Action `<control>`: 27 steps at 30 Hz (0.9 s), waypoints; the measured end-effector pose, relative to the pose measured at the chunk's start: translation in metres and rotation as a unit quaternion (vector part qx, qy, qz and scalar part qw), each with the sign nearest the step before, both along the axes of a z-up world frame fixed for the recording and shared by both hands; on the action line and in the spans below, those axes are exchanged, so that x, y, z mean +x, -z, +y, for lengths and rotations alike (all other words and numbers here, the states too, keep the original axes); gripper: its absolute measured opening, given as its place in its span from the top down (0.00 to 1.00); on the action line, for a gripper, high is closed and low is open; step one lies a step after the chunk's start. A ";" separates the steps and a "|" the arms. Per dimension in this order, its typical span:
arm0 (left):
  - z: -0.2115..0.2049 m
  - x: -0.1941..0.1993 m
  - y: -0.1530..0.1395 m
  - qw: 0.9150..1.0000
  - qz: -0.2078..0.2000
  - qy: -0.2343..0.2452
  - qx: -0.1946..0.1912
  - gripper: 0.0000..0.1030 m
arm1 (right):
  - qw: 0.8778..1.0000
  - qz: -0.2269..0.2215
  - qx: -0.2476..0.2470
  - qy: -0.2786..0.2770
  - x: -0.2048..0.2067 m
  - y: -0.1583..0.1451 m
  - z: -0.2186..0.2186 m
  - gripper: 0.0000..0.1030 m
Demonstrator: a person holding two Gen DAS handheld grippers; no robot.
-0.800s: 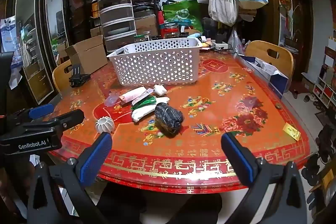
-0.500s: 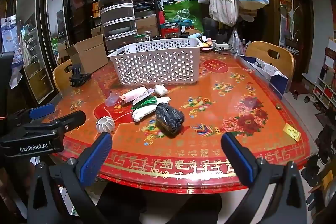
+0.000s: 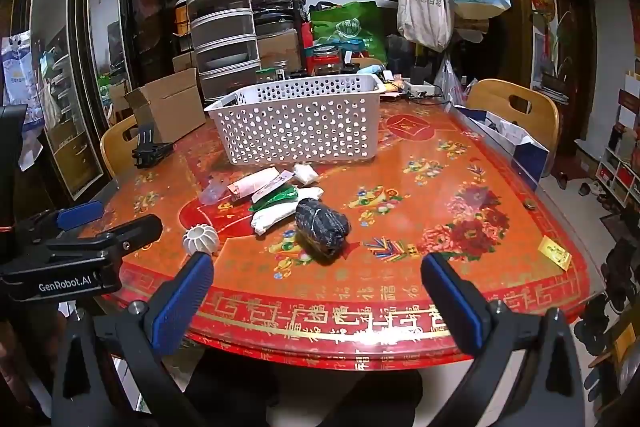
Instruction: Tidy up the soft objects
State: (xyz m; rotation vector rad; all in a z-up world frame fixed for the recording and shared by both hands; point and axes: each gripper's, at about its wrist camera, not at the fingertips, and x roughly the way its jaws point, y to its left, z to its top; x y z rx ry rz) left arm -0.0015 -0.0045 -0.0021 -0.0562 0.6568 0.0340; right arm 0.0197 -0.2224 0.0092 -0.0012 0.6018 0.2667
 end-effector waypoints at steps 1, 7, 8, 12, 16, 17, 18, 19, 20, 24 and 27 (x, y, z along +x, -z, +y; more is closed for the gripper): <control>0.000 0.000 0.000 1.000 0.000 0.000 0.000 0.00 | 1.000 0.000 0.000 0.000 -0.002 -0.002 -0.002 0.00; 0.001 0.000 0.000 1.000 0.000 0.000 0.000 0.00 | 1.000 -0.001 0.000 0.000 -0.001 -0.001 -0.001 0.00; 0.001 0.000 0.000 1.000 0.000 0.000 0.000 0.00 | 1.000 0.000 0.000 0.000 -0.001 -0.001 -0.001 0.00; 0.000 -0.001 0.000 1.000 -0.002 0.000 0.001 0.00 | 1.000 0.000 0.000 0.000 -0.001 -0.002 -0.001 0.00; -0.001 -0.002 -0.001 1.000 -0.001 0.001 0.000 0.00 | 1.000 -0.001 0.001 0.000 -0.001 -0.002 -0.001 0.00; -0.001 -0.002 -0.001 1.000 -0.001 0.001 0.000 0.00 | 1.000 -0.001 0.001 0.000 -0.001 -0.002 -0.001 0.00; -0.001 -0.002 -0.001 1.000 -0.001 0.002 0.000 0.00 | 1.000 -0.001 0.001 0.000 -0.001 -0.002 -0.001 0.00; -0.001 -0.001 -0.001 1.000 -0.001 0.001 0.000 0.00 | 1.000 -0.002 0.002 0.000 -0.001 -0.003 -0.001 0.00; -0.001 -0.002 -0.002 1.000 -0.001 0.002 -0.001 0.00 | 1.000 -0.002 0.002 0.000 -0.002 -0.004 0.000 0.00; -0.002 -0.002 -0.002 1.000 -0.001 0.004 -0.001 0.00 | 1.000 -0.002 0.002 0.000 -0.002 -0.004 0.000 0.00; -0.002 -0.002 -0.002 1.000 -0.001 0.002 -0.002 0.00 | 1.000 -0.002 0.002 -0.001 -0.002 -0.006 0.000 0.00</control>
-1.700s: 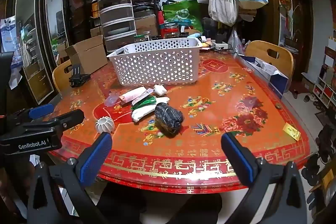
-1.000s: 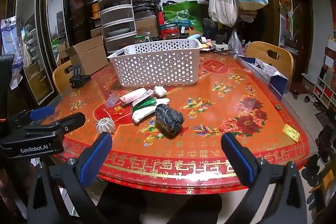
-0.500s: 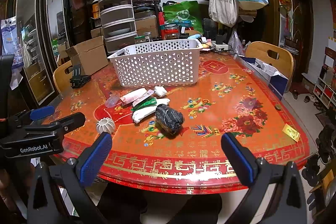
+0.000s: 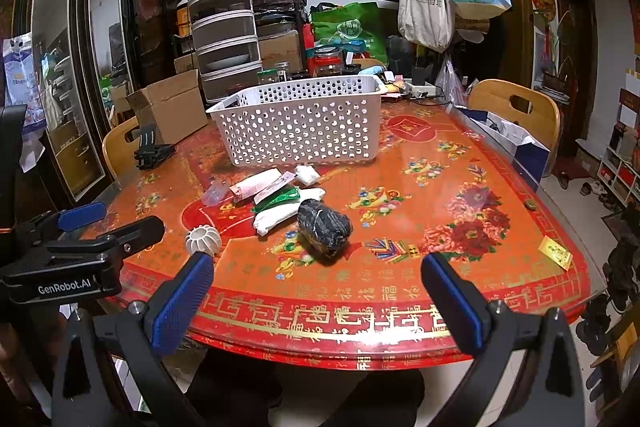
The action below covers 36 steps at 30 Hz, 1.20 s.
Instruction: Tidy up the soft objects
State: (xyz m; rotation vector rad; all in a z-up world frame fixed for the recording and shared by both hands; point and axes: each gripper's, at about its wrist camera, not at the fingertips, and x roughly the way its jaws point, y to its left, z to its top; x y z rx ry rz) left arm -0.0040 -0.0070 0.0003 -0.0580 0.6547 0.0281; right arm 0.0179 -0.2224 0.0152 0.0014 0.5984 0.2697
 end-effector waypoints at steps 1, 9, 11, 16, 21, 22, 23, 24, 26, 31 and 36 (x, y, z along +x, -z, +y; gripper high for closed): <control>0.000 0.000 0.000 1.000 0.000 0.000 0.000 0.00 | 1.000 0.000 0.000 0.000 0.000 0.000 0.000 0.00; 0.001 0.000 -0.001 1.000 0.001 0.001 0.000 0.00 | 1.000 0.000 0.001 0.000 0.000 -0.001 0.001 0.00; 0.001 0.000 -0.001 1.000 0.001 0.001 0.000 0.00 | 1.000 -0.001 0.001 0.000 0.000 0.000 0.000 0.00; 0.001 0.000 -0.001 1.000 0.001 0.000 -0.001 0.00 | 1.000 -0.001 0.001 0.000 0.000 0.000 0.001 0.00; 0.001 0.000 -0.001 1.000 0.001 0.001 0.000 0.00 | 1.000 0.000 0.000 -0.001 -0.001 -0.001 0.001 0.00; 0.001 0.000 -0.002 1.000 0.000 0.002 0.000 0.00 | 1.000 0.000 0.000 -0.002 -0.001 -0.001 0.002 0.00; 0.001 0.000 -0.003 1.000 0.000 0.002 0.000 0.00 | 1.000 0.000 0.000 -0.002 -0.001 0.000 0.002 0.00; 0.001 0.000 -0.003 1.000 0.000 0.003 0.000 0.00 | 1.000 0.000 0.000 -0.001 -0.001 -0.001 0.002 0.00; 0.001 0.000 -0.003 1.000 0.001 0.002 0.000 0.00 | 1.000 0.000 0.000 -0.001 -0.001 -0.001 0.002 0.00; 0.002 0.000 -0.001 1.000 -0.004 -0.002 0.003 0.00 | 1.000 0.002 0.003 -0.001 0.002 0.002 0.002 0.00; 0.027 0.012 0.016 1.000 0.000 0.002 -0.006 0.00 | 1.000 -0.010 -0.019 0.019 0.028 0.015 0.005 0.00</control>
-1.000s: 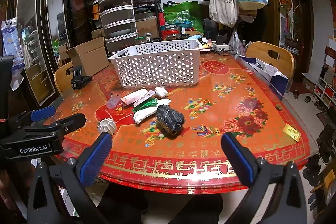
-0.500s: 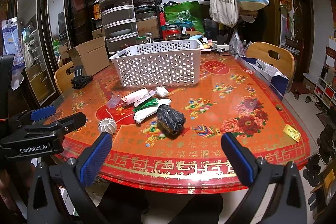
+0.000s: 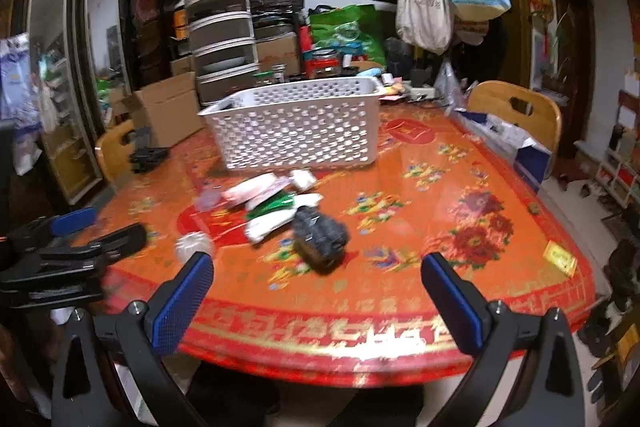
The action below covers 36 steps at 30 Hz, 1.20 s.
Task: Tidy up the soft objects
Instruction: 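Grasp the black wrapped bundle with the right tool while the left tool grasps the white ridged ball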
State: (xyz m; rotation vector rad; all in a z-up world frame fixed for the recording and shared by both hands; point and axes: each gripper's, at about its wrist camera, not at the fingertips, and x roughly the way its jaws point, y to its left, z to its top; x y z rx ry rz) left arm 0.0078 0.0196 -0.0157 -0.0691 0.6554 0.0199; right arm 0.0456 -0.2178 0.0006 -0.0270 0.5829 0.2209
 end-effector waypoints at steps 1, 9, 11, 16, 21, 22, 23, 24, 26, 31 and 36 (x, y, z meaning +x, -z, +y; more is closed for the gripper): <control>0.008 0.005 0.006 1.000 0.008 0.000 -0.006 0.00 | 1.000 0.008 -0.005 0.003 0.010 0.006 0.000 0.00; 0.033 0.041 0.066 0.993 0.105 0.046 -0.002 0.00 | 0.998 0.059 -0.021 -0.013 0.066 0.038 0.010 0.12; 0.031 0.041 0.068 0.993 0.096 0.064 -0.011 0.00 | 0.997 0.066 -0.017 -0.024 0.076 0.043 0.014 0.14; 0.024 0.049 0.072 0.992 0.076 0.099 -0.024 0.00 | 0.997 0.066 -0.016 -0.039 0.088 0.048 0.023 0.16; 0.016 0.047 0.069 0.993 0.054 0.097 -0.041 0.12 | 0.995 0.088 -0.010 -0.049 0.100 0.060 0.026 0.30; 0.015 0.048 0.069 0.993 0.053 0.097 -0.040 0.17 | 0.995 0.091 -0.009 -0.050 0.100 0.061 0.026 0.30; 0.014 0.049 0.071 0.993 0.052 0.097 -0.037 0.22 | 0.994 0.094 -0.009 -0.051 0.100 0.064 0.027 0.31; 0.013 0.049 0.071 0.994 0.047 0.094 -0.031 0.24 | 0.994 0.098 -0.009 -0.053 0.101 0.066 0.027 0.32; 0.012 0.049 0.071 0.994 0.042 0.095 -0.029 0.29 | 0.993 0.104 -0.008 -0.054 0.103 0.069 0.026 0.34; 0.009 0.047 0.071 0.994 0.033 0.104 -0.026 0.42 | 0.993 0.105 -0.006 -0.054 0.104 0.072 0.025 0.38; 0.001 0.042 0.072 0.993 0.024 0.117 -0.017 0.60 | 0.993 0.102 -0.011 -0.054 0.104 0.072 0.026 0.38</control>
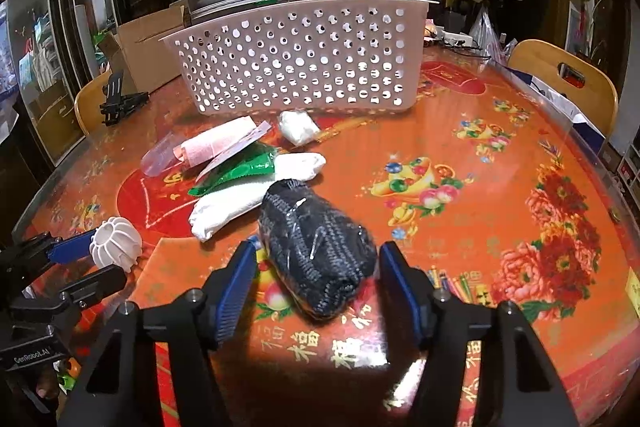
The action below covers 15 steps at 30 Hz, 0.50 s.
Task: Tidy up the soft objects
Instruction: 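Grasp the black wrapped bundle with the right tool while the left tool grasps the white ridged ball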
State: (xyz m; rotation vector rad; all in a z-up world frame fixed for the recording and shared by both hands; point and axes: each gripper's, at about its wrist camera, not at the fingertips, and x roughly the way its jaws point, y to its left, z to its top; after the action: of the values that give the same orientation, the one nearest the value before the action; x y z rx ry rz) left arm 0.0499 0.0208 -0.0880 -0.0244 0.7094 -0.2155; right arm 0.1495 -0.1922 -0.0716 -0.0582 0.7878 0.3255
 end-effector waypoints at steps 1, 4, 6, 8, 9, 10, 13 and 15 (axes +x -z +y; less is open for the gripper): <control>-0.002 -0.001 0.000 1.000 -0.002 0.001 0.002 0.62 | 1.000 0.000 0.000 0.001 0.000 0.000 0.000 0.38; -0.004 -0.004 0.001 1.000 -0.009 -0.001 0.006 0.62 | 1.000 -0.001 -0.001 0.002 0.000 0.000 0.000 0.38; -0.006 -0.006 0.002 1.000 -0.013 -0.001 0.008 0.62 | 1.000 -0.001 -0.002 0.003 -0.001 0.000 0.000 0.38; -0.006 -0.007 0.002 1.000 -0.016 0.000 0.007 0.62 | 1.000 -0.003 -0.003 0.003 -0.001 0.000 0.000 0.38; -0.006 -0.008 0.002 1.000 -0.017 -0.001 0.006 0.63 | 1.000 -0.004 -0.005 0.003 -0.001 0.001 0.000 0.38; -0.006 -0.008 0.002 1.000 -0.017 -0.001 0.005 0.63 | 1.000 -0.005 -0.007 0.003 -0.002 0.001 0.002 0.38; -0.006 -0.009 0.002 1.000 -0.018 0.000 0.002 0.63 | 1.000 -0.009 -0.016 0.002 -0.003 0.002 0.004 0.38; -0.006 -0.009 0.002 1.000 -0.019 -0.001 0.001 0.63 | 1.000 -0.011 -0.020 0.001 -0.003 0.002 0.004 0.40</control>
State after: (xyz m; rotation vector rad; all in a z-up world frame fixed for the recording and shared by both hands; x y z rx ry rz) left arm 0.0405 0.0152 -0.0903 -0.0188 0.6725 -0.2117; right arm 0.1463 -0.1880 -0.0739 -0.0977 0.7724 0.3061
